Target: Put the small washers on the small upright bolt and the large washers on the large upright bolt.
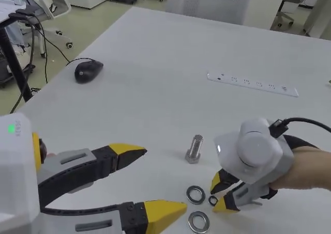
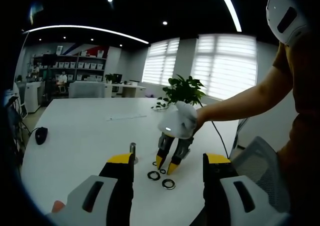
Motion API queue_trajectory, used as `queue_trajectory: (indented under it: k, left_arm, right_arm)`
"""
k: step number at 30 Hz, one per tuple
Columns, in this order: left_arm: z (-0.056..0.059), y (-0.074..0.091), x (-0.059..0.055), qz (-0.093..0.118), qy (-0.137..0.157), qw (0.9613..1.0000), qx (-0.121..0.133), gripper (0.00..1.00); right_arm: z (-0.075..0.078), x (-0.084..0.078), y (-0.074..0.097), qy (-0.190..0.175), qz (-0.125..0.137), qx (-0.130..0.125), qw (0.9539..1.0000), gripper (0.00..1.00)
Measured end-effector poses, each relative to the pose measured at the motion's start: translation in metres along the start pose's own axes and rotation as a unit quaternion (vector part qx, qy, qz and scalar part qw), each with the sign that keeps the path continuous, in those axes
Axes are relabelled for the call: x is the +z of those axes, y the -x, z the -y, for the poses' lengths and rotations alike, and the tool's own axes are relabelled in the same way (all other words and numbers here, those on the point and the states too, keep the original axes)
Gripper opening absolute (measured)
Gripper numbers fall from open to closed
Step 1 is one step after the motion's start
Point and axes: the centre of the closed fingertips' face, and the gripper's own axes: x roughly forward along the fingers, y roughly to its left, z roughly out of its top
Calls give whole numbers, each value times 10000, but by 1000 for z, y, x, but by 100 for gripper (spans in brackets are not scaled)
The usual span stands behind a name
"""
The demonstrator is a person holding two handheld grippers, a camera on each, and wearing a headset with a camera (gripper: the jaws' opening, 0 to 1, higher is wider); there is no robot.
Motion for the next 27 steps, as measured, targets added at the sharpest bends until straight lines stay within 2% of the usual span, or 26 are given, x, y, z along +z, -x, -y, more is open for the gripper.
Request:
queue_trajectory:
  k: [7, 12, 18, 21, 27]
  left_arm:
    - [0, 2, -2, -14, 15, 10000, 19, 55]
    - [1, 3, 0, 33, 22, 10000, 17, 55]
    - [1, 2, -2, -12, 13, 10000, -3, 55]
    - [1, 2, -1, -5, 11, 10000, -9, 55]
    - [2, 0, -2, -49, -23, 10000, -40, 55]
  right_arm:
    - [1, 0, 0, 17, -80, -42, 10000, 14]
    - [2, 0, 0, 20, -121, -37, 9999, 13]
    - [4, -1, 1, -65, -153, -126, 9998, 12]
    - [0, -5, 5, -166, -121, -76, 9998, 12]
    - [0, -16, 24, -348, -81, -194, 9992, 12]
